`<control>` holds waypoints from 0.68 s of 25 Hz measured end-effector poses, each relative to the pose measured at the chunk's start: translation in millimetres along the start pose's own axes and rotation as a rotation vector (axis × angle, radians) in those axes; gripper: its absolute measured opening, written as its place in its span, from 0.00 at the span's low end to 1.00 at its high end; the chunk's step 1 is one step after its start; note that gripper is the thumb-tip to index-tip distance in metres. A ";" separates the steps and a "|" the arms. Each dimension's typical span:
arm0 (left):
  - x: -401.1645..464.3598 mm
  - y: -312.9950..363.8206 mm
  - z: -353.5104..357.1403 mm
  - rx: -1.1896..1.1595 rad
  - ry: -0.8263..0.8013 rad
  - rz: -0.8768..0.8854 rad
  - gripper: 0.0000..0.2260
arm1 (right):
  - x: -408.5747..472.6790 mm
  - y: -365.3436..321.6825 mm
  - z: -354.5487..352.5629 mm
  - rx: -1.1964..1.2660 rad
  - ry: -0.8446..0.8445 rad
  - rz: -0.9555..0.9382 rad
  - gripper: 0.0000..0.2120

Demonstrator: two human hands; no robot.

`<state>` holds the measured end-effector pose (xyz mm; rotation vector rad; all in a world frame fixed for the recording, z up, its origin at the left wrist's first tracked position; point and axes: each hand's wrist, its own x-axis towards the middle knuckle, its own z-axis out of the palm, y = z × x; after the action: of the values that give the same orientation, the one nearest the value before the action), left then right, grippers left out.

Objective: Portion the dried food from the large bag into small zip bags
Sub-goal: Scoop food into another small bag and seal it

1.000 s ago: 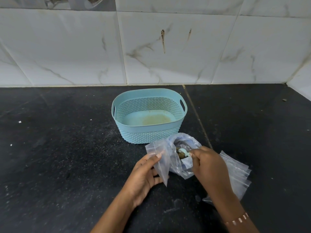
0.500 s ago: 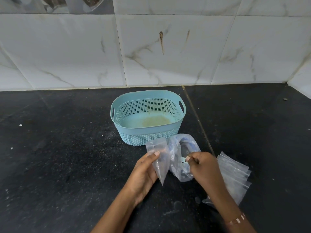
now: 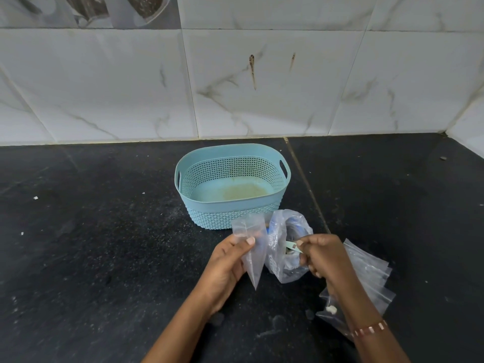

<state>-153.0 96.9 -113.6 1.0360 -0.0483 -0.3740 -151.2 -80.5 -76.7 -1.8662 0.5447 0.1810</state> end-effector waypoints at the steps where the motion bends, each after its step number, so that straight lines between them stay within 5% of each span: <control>1: -0.7 0.0 -2.5 0.028 -0.001 0.010 0.28 | -0.2 -0.5 -1.3 0.015 0.010 -0.002 0.08; 5: -5.7 -0.5 -12.1 0.156 -0.002 0.052 0.13 | -0.8 -2.6 -10.4 0.051 0.027 -0.012 0.09; 17: -7.2 -1.5 -26.4 0.558 0.008 0.209 0.23 | -23.6 -21.8 -22.3 0.106 -0.003 -0.161 0.09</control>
<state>-154.5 120.4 -127.4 1.5671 -0.2637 -0.1649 -165.2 -88.7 -41.2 -1.7972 0.3919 0.0470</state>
